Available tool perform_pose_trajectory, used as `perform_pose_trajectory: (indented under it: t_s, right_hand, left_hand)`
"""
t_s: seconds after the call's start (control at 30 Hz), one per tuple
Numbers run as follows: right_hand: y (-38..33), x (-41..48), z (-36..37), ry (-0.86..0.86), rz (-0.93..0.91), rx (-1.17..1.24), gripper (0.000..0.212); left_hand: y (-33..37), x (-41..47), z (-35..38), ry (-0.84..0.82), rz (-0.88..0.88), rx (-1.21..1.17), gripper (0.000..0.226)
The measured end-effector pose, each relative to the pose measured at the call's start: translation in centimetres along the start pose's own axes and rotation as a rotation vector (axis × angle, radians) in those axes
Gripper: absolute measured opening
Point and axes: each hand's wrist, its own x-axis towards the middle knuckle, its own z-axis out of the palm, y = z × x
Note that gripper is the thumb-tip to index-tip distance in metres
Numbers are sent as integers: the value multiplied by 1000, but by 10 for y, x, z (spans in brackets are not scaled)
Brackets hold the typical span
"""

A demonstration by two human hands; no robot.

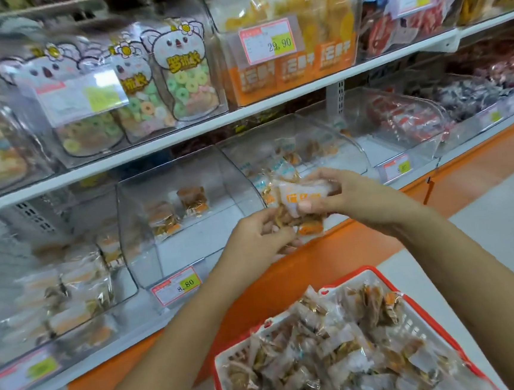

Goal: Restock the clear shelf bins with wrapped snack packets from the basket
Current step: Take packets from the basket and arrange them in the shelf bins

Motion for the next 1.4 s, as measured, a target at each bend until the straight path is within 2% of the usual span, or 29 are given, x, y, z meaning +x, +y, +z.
perform_pose_trajectory:
  t_s: [0.07,0.1,0.17,0.23,0.3,0.37,0.43,0.53,0.6,0.67,0.8,0.93,1.0,1.1,1.17,1.23,1.3,1.37,1.4]
  right_hand:
    - [-10,11,6,-67,11,-112,69]
    - [-15,18,14,-110,3,-151,70]
    - [-23,36,34,-167,-44,-191,55]
    - [-31,59,55,-151,-72,-172,42]
    - [-36,83,77,-117,-51,-120,33]
    - [-37,108,98,-72,-2,-81,27]
    - [-39,126,119,-53,25,-72,30]
    - [-45,147,152,-61,-18,-28,32]
    - [-55,160,181,-93,-62,-56,28]
    - [-66,174,215,-135,-117,-229,34]
    - [-92,194,281,-234,-181,-749,35]
    - [-99,221,331,-344,-61,-1031,25]
    - [-96,233,344,-325,-38,-1160,16]
    - [-87,242,352,-269,-51,-1228,9]
    - [-78,245,354,-328,-39,-1313,9]
    - [-70,249,357,-429,-42,-1472,15]
    - [-69,252,360,-461,-49,-1494,25]
    - [-63,256,367,-463,37,-1510,47]
    - [-60,255,368,-440,56,-1515,58]
  left_hand:
    - [-1,-5,-24,6,7,-43,17]
    - [-3,-8,-35,18,5,-56,17]
    - [-9,-14,-55,67,-2,-62,18]
    - [-22,-15,-78,144,-11,-25,22]
    - [-39,-17,-103,250,-28,51,31]
    - [-57,-24,-124,376,-10,139,19]
    - [-71,-36,-143,569,32,291,10]
    - [-79,-54,-174,825,47,474,8]
    - [-91,-63,-201,916,-7,575,8]
    - [-110,-66,-226,887,-123,701,16]
    - [-140,-68,-251,615,-344,733,26]
    - [-150,-67,-262,540,-373,734,29]
    - [-151,-66,-262,509,-392,802,35]
    - [-150,-66,-263,471,-412,882,42]
    - [-152,-68,-265,461,-409,881,44]
    - [-155,-70,-266,461,-397,883,44]
    - [-155,-66,-269,485,-360,869,35]
    - [-156,-57,-274,489,-304,843,24]
    - [-157,-52,-278,469,-287,834,26]
